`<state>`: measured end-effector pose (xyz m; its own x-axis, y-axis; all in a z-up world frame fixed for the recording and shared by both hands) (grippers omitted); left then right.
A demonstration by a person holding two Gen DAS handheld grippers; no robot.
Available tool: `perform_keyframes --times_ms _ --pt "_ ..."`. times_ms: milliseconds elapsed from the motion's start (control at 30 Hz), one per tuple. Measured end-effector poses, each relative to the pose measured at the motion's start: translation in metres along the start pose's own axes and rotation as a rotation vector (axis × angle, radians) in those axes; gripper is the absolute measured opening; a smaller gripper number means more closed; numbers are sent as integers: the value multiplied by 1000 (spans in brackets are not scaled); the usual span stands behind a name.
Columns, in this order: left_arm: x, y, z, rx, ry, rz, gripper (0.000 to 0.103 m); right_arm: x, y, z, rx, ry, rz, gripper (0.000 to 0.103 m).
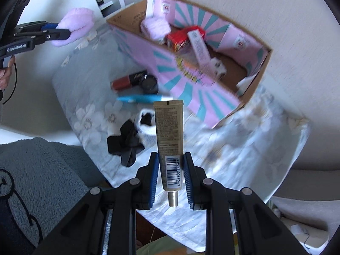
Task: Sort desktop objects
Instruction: 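Carry the wristband and beige tube into the box and open both tools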
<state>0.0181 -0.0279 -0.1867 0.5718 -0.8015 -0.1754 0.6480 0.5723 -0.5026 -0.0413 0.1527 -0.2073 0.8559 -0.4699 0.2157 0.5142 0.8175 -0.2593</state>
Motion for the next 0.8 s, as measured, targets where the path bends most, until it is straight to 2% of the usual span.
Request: perform_keyframes --times_ms 100,233,433,600,800 --pt "5 -18 6 -29 -6 -8 32 -7 -14 8 -18 15 -13 22" --pt "6 -37 5 -39 56 14 32 -20 -37 20 -51 37 -39 22" --pt "-3 -71 -11 -35 47 -46 32 -38 -80 31 -84 56 -69 22" --pt "-7 -103 -34 -3 90 -40 32 -48 -114 16 -64 33 -84 22" --pt "-17 -129 -72 39 80 -101 32 -56 -143 -7 -46 -13 -132 22"
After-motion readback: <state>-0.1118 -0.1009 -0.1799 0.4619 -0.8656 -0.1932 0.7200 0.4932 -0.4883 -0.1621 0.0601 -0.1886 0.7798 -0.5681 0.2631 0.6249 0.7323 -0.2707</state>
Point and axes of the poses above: each gripper's, at about its wrist camera, not at the fingertips, and z roughly against the way its jaws point, x to its left, y to its underside, the point moved 5 cm from there along -z, roughly the way its jaws point, and after that the axes turned 6 degrees about -y, right-handed, at the moved point
